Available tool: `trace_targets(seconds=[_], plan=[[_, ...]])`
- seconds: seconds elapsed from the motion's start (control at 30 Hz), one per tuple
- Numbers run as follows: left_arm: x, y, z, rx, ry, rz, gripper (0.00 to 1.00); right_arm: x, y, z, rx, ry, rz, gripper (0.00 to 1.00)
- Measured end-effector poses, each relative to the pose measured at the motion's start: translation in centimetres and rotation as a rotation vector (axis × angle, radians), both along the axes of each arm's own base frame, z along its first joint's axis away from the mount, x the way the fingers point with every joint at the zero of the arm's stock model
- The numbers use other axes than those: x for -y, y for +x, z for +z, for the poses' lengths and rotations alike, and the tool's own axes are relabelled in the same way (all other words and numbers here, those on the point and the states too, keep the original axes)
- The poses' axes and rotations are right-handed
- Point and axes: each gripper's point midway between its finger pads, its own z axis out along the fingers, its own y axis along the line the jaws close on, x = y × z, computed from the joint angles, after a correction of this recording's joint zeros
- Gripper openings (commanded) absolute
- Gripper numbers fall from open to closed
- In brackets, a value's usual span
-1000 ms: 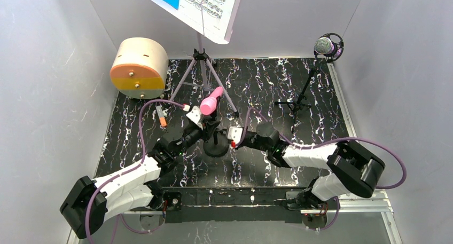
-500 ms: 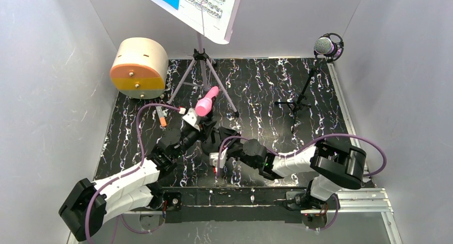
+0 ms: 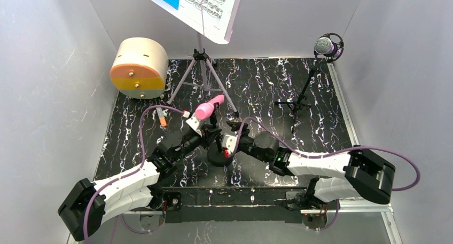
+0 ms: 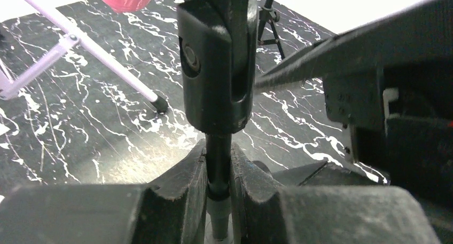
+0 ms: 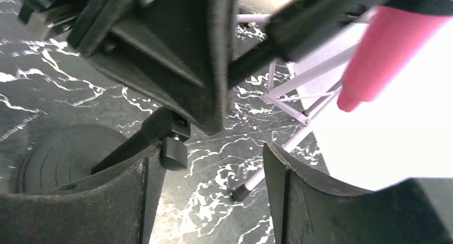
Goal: Pack up the instrument practice props
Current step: Press the microphone stand with the microphone at the center of the board.
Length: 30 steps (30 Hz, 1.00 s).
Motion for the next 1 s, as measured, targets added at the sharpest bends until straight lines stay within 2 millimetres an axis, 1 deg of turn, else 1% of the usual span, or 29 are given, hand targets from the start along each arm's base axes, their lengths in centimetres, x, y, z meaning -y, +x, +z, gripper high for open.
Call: trace_targets(seconds=[0.13, 0.17, 0.3, 0.37, 0.53, 0.67, 0.8, 0.9, 1.0], plan=[[0.2, -0.4, -0.5, -0.025, -0.003, -0.019, 0.00, 0.5, -0.7, 1.1, -0.154, 0.111, 0.006, 0.76], [0.3, -0.6, -0.5, -0.029, -0.003, -0.025, 0.00, 0.6, -0.9, 1.7, -0.185, 0.148, 0.011, 0.76], [0.5, -0.9, -0.7, -0.029, 0.002, -0.043, 0.00, 0.4, -1.5, 5.1, -0.272, 0.319, 0.034, 0.77], [0.5, -0.9, -0.7, -0.028, 0.004, -0.047, 0.00, 0.1, -1.6, 6.3, -0.310, 0.378, 0.041, 0.77], [0.7, -1.1, -0.7, -0.028, 0.004, -0.061, 0.00, -0.4, -1.8, 8.2, -0.410, 0.496, 0.058, 0.75], [0.7, -1.2, -0.7, -0.026, 0.006, -0.066, 0.00, -0.8, -1.6, 8.8, -0.475, 0.572, 0.051, 0.71], [0.7, -1.3, -0.7, -0.018, 0.004, -0.072, 0.00, -1.5, -1.5, 8.9, -0.541, 0.620, 0.051, 0.66], [0.8, -1.4, -0.7, -0.014, 0.004, -0.083, 0.00, -2.0, -1.2, 8.6, -0.588, 0.647, 0.039, 0.63], [0.9, -1.5, -0.8, -0.011, 0.008, -0.093, 0.00, -2.2, -0.9, 8.2, -0.622, 0.669, 0.027, 0.55]])
